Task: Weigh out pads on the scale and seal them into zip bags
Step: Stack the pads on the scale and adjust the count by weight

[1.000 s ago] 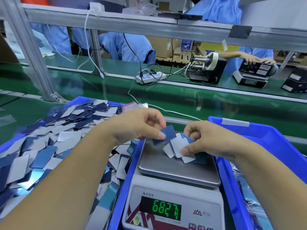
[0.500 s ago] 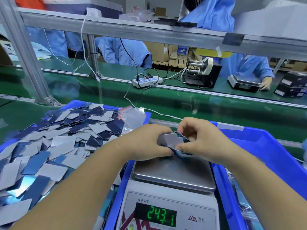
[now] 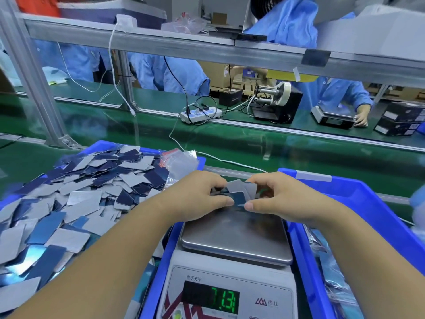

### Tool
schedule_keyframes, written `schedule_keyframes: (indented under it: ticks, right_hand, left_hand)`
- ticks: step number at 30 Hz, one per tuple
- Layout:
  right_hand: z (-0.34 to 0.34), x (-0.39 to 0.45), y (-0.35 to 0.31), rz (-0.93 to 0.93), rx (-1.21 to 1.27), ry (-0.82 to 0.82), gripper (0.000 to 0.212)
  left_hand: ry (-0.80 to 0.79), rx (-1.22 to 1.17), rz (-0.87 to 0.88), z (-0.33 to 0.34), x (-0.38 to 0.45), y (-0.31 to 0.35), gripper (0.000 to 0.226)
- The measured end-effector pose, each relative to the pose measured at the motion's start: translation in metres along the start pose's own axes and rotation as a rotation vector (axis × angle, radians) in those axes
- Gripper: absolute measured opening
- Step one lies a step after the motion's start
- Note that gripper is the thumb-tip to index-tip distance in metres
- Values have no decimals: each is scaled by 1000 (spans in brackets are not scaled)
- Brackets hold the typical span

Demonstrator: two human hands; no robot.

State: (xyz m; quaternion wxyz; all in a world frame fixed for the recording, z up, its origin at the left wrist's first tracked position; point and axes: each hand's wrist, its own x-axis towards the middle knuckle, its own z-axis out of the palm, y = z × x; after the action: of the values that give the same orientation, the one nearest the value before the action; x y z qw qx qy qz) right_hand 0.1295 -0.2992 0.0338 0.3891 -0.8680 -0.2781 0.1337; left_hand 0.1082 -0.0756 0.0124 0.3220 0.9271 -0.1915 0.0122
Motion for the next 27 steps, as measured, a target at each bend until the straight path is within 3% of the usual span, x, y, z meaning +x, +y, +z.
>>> schedule_keyframes:
  ticks: [2, 6, 12, 15, 17, 22, 27]
  right_hand:
    - [1, 0, 2, -5, -37, -20, 22]
    - [14, 7, 6, -22, -120, 96, 17]
    - [21, 9, 3, -184, -182, 194, 14]
    - [20, 10, 2, -167, -57, 188, 28]
    - [20, 10, 3, -128, -53, 166, 32]
    - [18, 10, 5, -127, -115, 185, 21]
    - [18, 8, 3, -154, -128, 228, 23]
  left_hand:
    - [0, 17, -9, 1, 1, -2, 20]
    - [-14, 60, -16, 3, 2, -2, 26]
    - [30, 48, 55, 6, 2, 1, 14]
    - [28, 60, 61, 5, 3, -2, 8]
    - [2, 82, 49, 7, 3, -4, 20]
    - [53, 24, 75, 10, 3, -2, 12]
    - [58, 34, 74, 9, 3, 0, 9]
